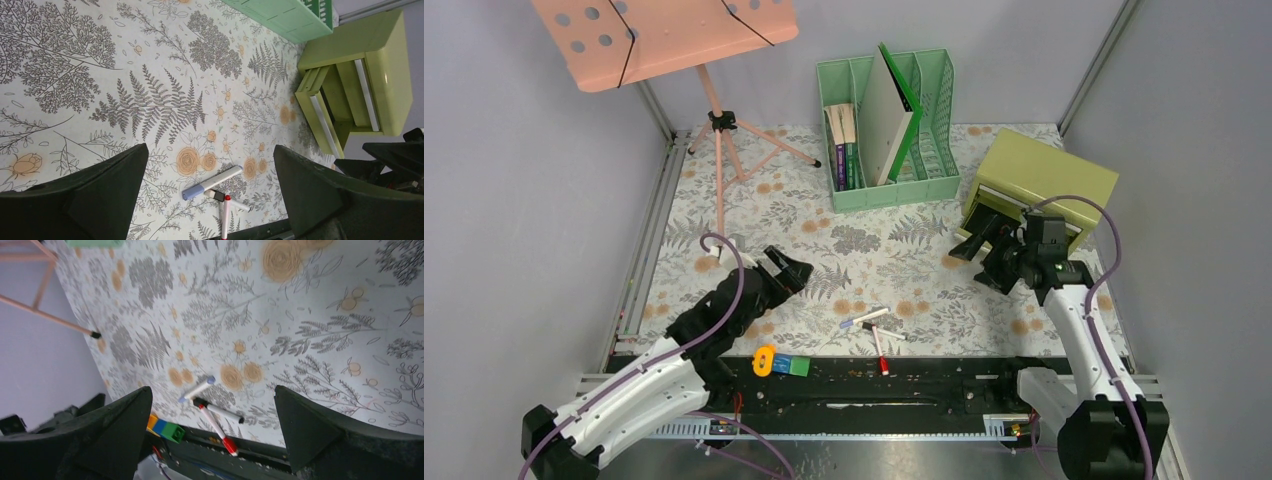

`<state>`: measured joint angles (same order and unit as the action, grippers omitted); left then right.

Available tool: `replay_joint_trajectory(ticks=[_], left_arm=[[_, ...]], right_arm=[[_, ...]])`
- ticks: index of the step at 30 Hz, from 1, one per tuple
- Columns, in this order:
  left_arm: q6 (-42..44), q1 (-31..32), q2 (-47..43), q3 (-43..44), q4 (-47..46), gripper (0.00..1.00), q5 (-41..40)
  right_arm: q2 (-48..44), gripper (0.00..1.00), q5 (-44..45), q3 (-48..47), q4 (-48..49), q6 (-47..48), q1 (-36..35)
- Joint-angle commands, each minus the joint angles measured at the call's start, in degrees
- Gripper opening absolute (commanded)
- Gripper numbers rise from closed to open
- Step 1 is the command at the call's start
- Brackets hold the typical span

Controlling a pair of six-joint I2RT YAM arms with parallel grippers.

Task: Organize the desk
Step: Pick up the stationery from the corner of the board.

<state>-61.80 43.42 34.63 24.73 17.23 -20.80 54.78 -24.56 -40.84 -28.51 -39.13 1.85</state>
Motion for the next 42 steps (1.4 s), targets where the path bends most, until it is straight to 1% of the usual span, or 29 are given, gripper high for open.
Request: replay_joint_trajectory(ticks=[1, 5, 10, 15, 22, 26, 36, 42], left_arm=[[-1.3, -0.3, 1.1, 2.4, -0.2, 0.99, 0.8], [-1.8, -0.3, 2.6, 3.0, 0.9, 0.99, 1.0], [-1.4, -0.3, 4.8, 4.4, 3.7, 0.99, 0.4], [-1.0, -0.4, 7.1, 6.1, 8.3, 0.99, -0.1], [-1.3, -0.7, 9.7, 7.7, 13.5, 0.99, -1.0], [-0.6, -0.9, 10.8, 8.6, 14.8, 0.99, -0.8], [-0.5, -0.9, 11.6, 10.0, 16.5, 0.99, -0.7], [-0.6, -0.9, 10.4, 10.7, 17.9, 0.99, -1.8]], right_arm=[[0.5, 1.00, 0.9, 1.3, -3.9, 5.3, -4.8], [2.4, 0.99, 1.5, 3.1, -3.8, 4.9, -10.1], [5.3, 0.96, 4.1, 1.9, -5.5, 6.4, -17.6], [9.4, 0.86, 5.7, -0.6, -7.1, 9.7, -24.2], [13.6, 0.78, 11.6, -4.7, -8.7, 12.2, -35.9], [16.7, 0.73, 11.5, -6.4, -7.6, 13.9, -41.8], [23.4, 0.53, 11.8, -9.8, -4.1, 12.8, -53.3], [30.1, 0.50, 11.0, -12.6, -2.0, 12.0, -56.9]])
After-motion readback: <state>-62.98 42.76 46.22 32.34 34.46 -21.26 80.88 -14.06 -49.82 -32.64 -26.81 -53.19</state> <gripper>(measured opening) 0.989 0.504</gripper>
